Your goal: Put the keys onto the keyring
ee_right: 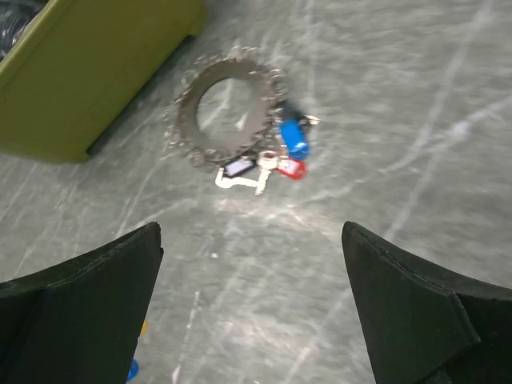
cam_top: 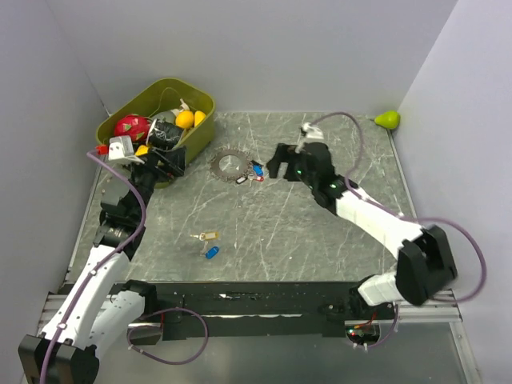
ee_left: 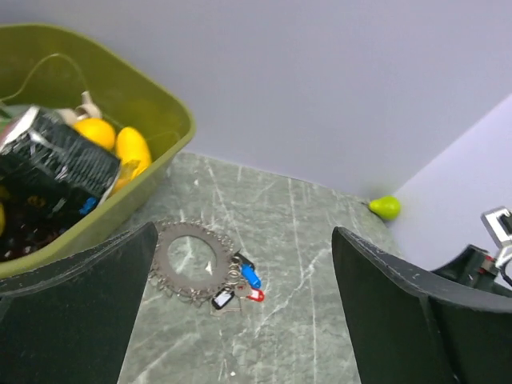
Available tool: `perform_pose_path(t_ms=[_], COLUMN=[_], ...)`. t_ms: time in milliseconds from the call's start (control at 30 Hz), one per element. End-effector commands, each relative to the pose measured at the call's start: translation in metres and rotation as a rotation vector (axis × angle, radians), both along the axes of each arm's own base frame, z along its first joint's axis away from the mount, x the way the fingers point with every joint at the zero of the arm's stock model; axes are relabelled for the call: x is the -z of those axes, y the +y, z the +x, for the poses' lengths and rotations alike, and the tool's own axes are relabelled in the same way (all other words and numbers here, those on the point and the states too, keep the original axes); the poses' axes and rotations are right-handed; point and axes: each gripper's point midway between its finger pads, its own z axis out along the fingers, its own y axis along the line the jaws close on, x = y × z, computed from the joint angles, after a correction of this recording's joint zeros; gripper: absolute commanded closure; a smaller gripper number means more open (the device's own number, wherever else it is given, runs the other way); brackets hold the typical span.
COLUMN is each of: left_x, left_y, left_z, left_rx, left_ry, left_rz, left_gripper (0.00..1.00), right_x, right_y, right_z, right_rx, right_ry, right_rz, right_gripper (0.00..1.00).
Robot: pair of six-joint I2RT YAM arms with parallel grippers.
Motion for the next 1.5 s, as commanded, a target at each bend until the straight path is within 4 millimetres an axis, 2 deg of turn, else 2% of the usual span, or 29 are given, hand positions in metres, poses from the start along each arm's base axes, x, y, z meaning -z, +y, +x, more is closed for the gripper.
perform_pose_path(t_ms=[0, 33, 67, 100, 133, 167, 200, 233, 267, 300, 333, 367, 400, 433, 467, 500, 533, 567, 600, 633, 667, 733, 900, 1133, 1267, 1300, 1367, 1400, 1467], left_x=[0.004, 0.002, -0.003, -0.013, -0.013, -0.015, -0.022, -0.013, -0.001, -0.015, 0.004, 0.024, 0.011, 0.02, 0.034, 0.039, 0.045, 0.052, 0.055, 0.056, 0.058, 0.059, 0.058, 0.065, 0.062, 0.061, 0.061, 0.061, 0.062], left_y=[0.012, 0.014, 0.013, 0.007, 0.004, 0.004, 0.004, 0.0, -0.006, -0.01, -0.014, -0.018, -0.02, -0.021, -0.022, -0.025, -0.027, -0.03, -0.03, -0.032, -0.036, -0.04, -0.058, -0.082, -0.08, -0.078, -0.073, -0.073, -0.072], left_z=[-0.004, -0.005, -0.009, -0.012, -0.013, -0.013, -0.012, -0.01, -0.003, -0.001, 0.002, 0.013, 0.017, 0.02, 0.027, 0.029, 0.031, 0.034, 0.036, 0.037, 0.039, 0.041, 0.042, 0.043, 0.041, 0.041, 0.042, 0.041, 0.042], left_rx=[-0.063, -0.074, -0.069, -0.035, -0.02, -0.019, -0.023, -0.002, 0.016, 0.035, 0.053, 0.06, 0.069, 0.07, 0.074, 0.085, 0.101, 0.119, 0.119, 0.127, 0.143, 0.162, 0.265, 0.396, 0.381, 0.372, 0.342, 0.338, 0.332], left_ry=[-0.032, -0.039, -0.048, -0.065, -0.058, -0.053, -0.05, 0.002, 0.052, 0.061, 0.169, 0.26, 0.265, 0.312, 0.357, 0.362, 0.371, 0.378, 0.383, 0.377, 0.378, 0.366, 0.412, 0.458, 0.434, 0.429, 0.425, 0.424, 0.43], left_rz=[-0.076, -0.1, -0.12, -0.112, -0.101, -0.103, -0.115, -0.104, -0.055, -0.042, -0.011, 0.028, 0.038, 0.056, 0.09, 0.107, 0.127, 0.146, 0.146, 0.141, 0.13, 0.116, 0.101, 0.033, 0.02, 0.022, 0.024, 0.026, 0.031], left_gripper=[0.04, 0.04, 0.04, 0.04, 0.04, 0.04, 0.04, 0.04, 0.04, 0.04, 0.04, 0.04, 0.04, 0.04, 0.04, 0.04, 0.04, 0.04, 0.04, 0.04, 0.04, 0.04, 0.04, 0.04, 0.04, 0.04, 0.04, 0.04, 0.04], right_x=[-0.003, -0.014, 0.006, 0.008, -0.007, 0.018, 0.026, 0.009, 0.039, 0.047, 0.034, 0.057, 0.061, 0.055, 0.074, 0.079, 0.072, 0.095, 0.1, 0.089, 0.11, 0.116, 0.148, 0.169, 0.175, 0.181, 0.177, 0.187, 0.18], right_y=[0.046, 0.056, 0.07, 0.079, 0.092, 0.103, 0.117, 0.132, 0.142, 0.148, 0.158, 0.163, 0.167, 0.17, 0.172, 0.173, 0.177, 0.179, 0.181, 0.185, 0.183, 0.185, 0.169, 0.15, 0.144, 0.141, 0.14, 0.134, 0.132], right_z=[0.023, 0.031, 0.037, 0.041, 0.053, 0.062, 0.06, 0.073, 0.08, 0.082, 0.092, 0.096, 0.101, 0.107, 0.111, 0.114, 0.118, 0.119, 0.12, 0.128, 0.126, 0.126, 0.111, 0.101, 0.095, 0.089, 0.081, 0.072, 0.064], right_rx=[-0.093, -0.105, -0.124, -0.143, -0.153, -0.158, -0.208, -0.219, -0.229, -0.24, -0.237, -0.231, -0.221, -0.213, -0.205, -0.193, -0.188, -0.188, -0.182, -0.175, -0.163, -0.15, -0.106, -0.089, -0.098, -0.102, -0.122, -0.121, -0.139], right_ry=[0.022, 0.016, 0.056, 0.061, 0.036, 0.081, 0.114, 0.094, 0.154, 0.182, 0.172, 0.217, 0.234, 0.24, 0.272, 0.291, 0.294, 0.347, 0.366, 0.349, 0.402, 0.427, 0.536, 0.642, 0.677, 0.692, 0.708, 0.736, 0.738], right_rz=[-0.007, 0.001, -0.02, -0.022, -0.009, -0.033, -0.03, 0.005, -0.007, -0.007, 0.027, 0.013, 0.02, 0.022, 0.005, 0.003, 0.011, -0.004, -0.003, 0.011, -0.012, -0.004, -0.022, -0.025, -0.027, -0.038, -0.031, -0.044, -0.035], right_gripper=[0.0, 0.0, 0.0, 0.0, 0.0, 0.0, 0.02, 0.13, 0.2, 0.34, 0.42, 0.49, 0.61, 0.67, 0.72, 0.82, 0.87, 0.92, 1.0, 1.0, 1.0, 1.0, 1.0, 1.0, 1.0, 1.0, 1.0, 1.0, 1.0])
